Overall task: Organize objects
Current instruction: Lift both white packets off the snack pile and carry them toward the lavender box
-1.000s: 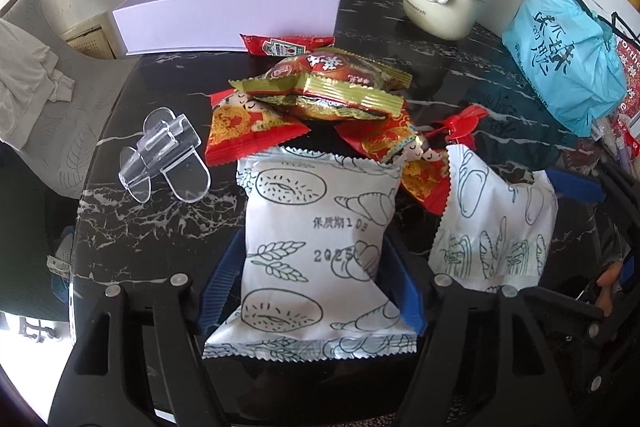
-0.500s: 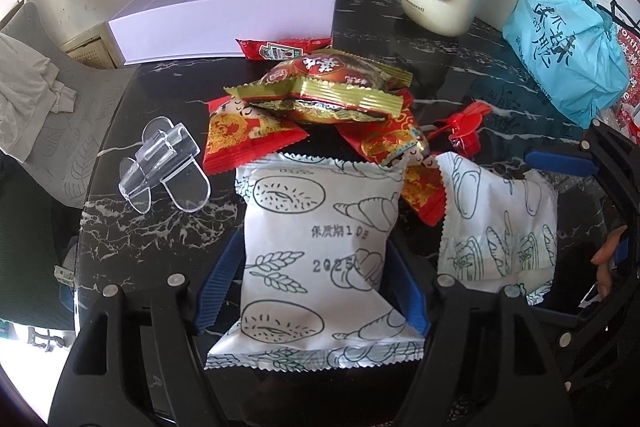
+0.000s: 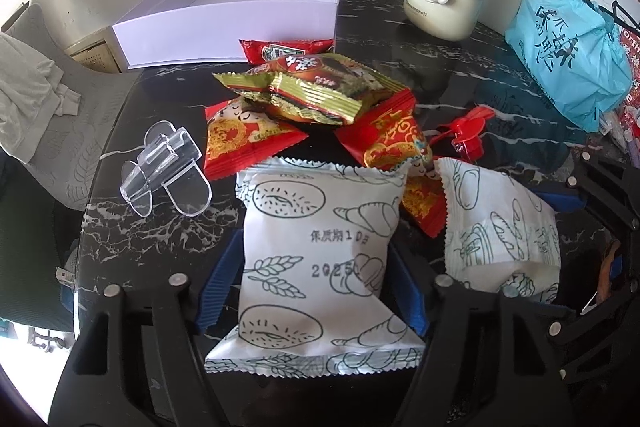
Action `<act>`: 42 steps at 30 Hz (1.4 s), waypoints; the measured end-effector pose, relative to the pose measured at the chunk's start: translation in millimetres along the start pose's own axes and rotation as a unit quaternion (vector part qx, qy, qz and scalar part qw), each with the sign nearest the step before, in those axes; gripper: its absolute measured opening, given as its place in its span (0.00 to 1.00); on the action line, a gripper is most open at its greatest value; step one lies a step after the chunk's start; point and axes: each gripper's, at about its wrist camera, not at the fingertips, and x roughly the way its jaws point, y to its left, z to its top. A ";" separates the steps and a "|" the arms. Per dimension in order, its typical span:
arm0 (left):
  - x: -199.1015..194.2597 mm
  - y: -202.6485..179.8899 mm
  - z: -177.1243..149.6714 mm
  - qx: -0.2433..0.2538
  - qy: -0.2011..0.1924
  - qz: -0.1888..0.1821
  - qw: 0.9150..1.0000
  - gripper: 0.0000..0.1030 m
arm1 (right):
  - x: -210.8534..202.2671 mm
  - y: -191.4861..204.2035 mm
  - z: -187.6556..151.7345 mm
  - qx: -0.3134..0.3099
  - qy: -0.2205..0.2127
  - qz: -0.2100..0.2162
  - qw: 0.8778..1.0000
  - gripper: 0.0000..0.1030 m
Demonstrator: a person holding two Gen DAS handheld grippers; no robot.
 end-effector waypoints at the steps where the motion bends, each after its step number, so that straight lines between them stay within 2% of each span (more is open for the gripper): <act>1: -0.4 -1.5 -0.4 0.002 0.001 0.001 1.000 0.56 | -0.6 0.1 -0.3 0.005 0.002 0.000 1.000 0.62; 11: -3.7 -7.3 -7.8 -0.007 0.003 -0.017 1.000 0.52 | -10.0 -6.3 -6.8 0.064 0.001 0.021 0.998 0.60; 16: -10.7 -9.6 -10.5 -0.003 -0.006 -0.012 1.000 0.52 | -16.5 -3.2 -9.3 0.067 -0.004 0.017 0.998 0.60; 28: -33.8 -13.8 -8.9 0.000 -0.034 -0.011 0.999 0.52 | -40.7 -4.7 -9.9 0.078 -0.046 0.018 0.996 0.59; 42: -57.4 -6.4 5.2 0.003 -0.070 -0.003 0.998 0.52 | -52.4 -9.0 13.3 0.071 -0.073 0.022 0.995 0.59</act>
